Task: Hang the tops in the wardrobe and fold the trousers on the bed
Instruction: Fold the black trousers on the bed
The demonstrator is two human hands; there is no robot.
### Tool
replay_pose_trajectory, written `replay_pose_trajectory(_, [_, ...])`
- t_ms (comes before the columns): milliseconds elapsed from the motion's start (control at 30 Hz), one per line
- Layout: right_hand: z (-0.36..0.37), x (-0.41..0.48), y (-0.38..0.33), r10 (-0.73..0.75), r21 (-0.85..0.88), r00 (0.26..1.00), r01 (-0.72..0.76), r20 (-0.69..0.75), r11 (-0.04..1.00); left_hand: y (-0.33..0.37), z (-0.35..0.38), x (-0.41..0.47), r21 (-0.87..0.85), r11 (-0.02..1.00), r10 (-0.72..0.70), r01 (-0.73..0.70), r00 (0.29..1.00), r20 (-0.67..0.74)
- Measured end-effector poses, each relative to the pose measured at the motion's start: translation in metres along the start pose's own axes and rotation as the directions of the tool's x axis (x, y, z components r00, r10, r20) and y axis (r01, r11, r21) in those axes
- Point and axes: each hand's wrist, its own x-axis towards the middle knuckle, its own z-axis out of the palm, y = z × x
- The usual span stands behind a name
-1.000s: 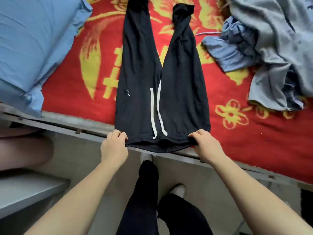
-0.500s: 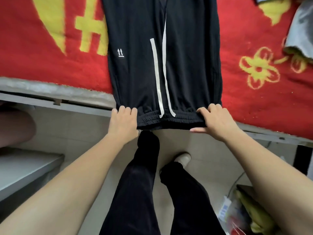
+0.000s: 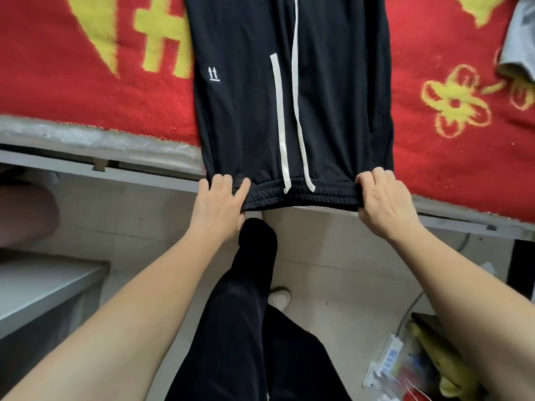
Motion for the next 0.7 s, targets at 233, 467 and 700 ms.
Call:
replay_pose_trajectory(233, [0.015, -0.003, -0.004, 0.089, 0.033, 0.922, -0.109, 0.378, 0.993, 0.005, 0.011, 0.013, -0.500, 0.860, 0.112, 0.098, 0.921, 0.374])
replay_pose_trajectory(467, [-0.047, 0.067, -0.002, 0.217, 0.330, 0.970, -0.241, 0.109, 0.913, -0.024, -0.034, 0.066, -0.602, 0.782, -0.311, 0.164, 0.939, -0.148])
replay_pose_trajectory(700, [-0.061, 0.177, 0.014, 0.112, 0.164, 0.979, -0.084, -0.172, 0.983, -0.052, -0.045, 0.164, -0.438, 0.873, -0.245, 0.216, 0.969, -0.011])
